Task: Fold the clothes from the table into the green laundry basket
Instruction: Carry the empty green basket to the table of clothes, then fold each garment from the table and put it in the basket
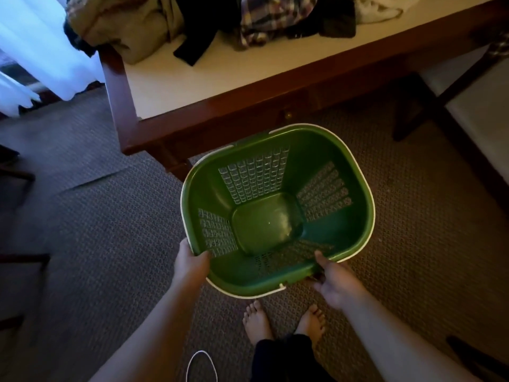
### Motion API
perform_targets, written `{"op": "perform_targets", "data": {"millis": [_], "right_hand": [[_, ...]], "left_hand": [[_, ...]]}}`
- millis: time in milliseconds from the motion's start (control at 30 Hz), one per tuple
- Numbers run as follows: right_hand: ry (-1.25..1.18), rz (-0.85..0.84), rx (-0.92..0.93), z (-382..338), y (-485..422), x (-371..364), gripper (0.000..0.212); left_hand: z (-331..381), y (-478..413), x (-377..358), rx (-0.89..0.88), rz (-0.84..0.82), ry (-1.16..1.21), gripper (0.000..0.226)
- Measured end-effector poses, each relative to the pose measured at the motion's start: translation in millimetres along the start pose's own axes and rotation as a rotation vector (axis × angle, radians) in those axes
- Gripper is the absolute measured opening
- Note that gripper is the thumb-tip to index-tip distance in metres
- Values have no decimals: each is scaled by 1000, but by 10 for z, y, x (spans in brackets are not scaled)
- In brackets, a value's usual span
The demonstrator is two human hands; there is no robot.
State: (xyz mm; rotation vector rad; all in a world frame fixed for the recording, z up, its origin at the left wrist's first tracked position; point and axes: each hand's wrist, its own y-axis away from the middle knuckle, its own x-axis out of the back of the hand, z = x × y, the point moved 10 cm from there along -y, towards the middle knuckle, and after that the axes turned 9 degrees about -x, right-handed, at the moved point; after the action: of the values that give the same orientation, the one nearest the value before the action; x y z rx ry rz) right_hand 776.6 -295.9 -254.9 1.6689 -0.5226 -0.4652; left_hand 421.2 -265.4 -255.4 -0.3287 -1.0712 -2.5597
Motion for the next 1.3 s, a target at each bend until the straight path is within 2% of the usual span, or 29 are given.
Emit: {"op": "perform_targets", "data": {"millis": [233, 400, 533, 700, 833, 1033, 1300], "right_hand": [[57, -34, 32, 13, 160, -44, 38], [315, 59, 103, 120, 402, -60, 53], [629, 111, 227, 189, 795, -182, 63], [883, 3, 429, 182, 1474, -556, 65], [1016, -60, 642, 74, 2073, -853, 64], [1140, -195, 1003, -189, 3076, -1405, 62], [1122, -339, 1301, -777, 3915, -2333, 58]], "left_hand": [[-10, 214, 86, -48, 53, -111, 44], [124, 493, -136, -40, -63, -263, 93], [423, 803, -267, -230, -127, -455, 87], [875, 1285, -429, -445, -283, -477, 79], [1365, 1621, -337, -550, -321, -387, 71], [2186, 1899, 65, -675, -271, -281, 65], [3367, 2024, 714, -837, -70, -238, 63]]}}
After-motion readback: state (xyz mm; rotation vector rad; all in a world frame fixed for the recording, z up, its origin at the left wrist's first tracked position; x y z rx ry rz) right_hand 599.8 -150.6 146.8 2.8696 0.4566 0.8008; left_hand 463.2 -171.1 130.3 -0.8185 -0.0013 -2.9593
